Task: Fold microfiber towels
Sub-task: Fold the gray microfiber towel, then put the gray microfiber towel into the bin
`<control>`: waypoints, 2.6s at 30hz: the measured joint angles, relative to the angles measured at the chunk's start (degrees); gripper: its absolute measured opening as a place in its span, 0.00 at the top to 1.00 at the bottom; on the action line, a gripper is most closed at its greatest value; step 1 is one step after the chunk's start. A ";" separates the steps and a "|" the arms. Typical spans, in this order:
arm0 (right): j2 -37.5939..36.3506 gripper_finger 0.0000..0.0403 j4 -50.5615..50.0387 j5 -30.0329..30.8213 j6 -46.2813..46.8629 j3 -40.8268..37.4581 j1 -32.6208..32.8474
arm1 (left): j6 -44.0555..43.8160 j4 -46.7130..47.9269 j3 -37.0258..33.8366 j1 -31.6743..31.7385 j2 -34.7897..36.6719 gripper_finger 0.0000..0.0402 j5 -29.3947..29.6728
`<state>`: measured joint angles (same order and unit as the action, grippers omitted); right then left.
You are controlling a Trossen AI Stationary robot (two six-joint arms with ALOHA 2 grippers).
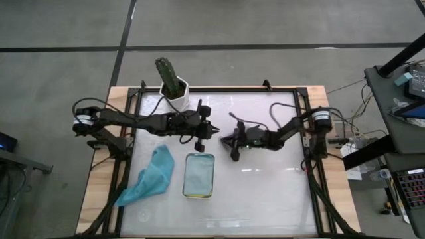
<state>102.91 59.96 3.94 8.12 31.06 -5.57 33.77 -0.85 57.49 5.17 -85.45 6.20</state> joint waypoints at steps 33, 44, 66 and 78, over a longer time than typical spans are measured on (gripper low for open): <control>-15.83 0.98 -22.30 15.72 -4.98 -0.79 -0.22 | 0.08 -0.17 -0.59 0.09 0.00 0.97 1.83; -2.24 0.98 -4.38 20.25 -0.18 -7.11 -0.97 | 0.08 -0.21 -0.61 0.09 0.00 0.97 1.83; -19.81 0.98 -15.74 20.53 -4.13 -8.02 -1.00 | -0.23 -0.25 -0.91 0.09 -0.02 0.97 1.82; -45.63 0.98 -28.98 9.98 -8.30 -12.22 -1.96 | -15.56 -5.35 -0.49 1.60 -0.61 0.97 0.52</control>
<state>57.29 30.98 13.92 -0.18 18.84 -7.54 18.21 -6.19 57.00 6.77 -86.06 6.72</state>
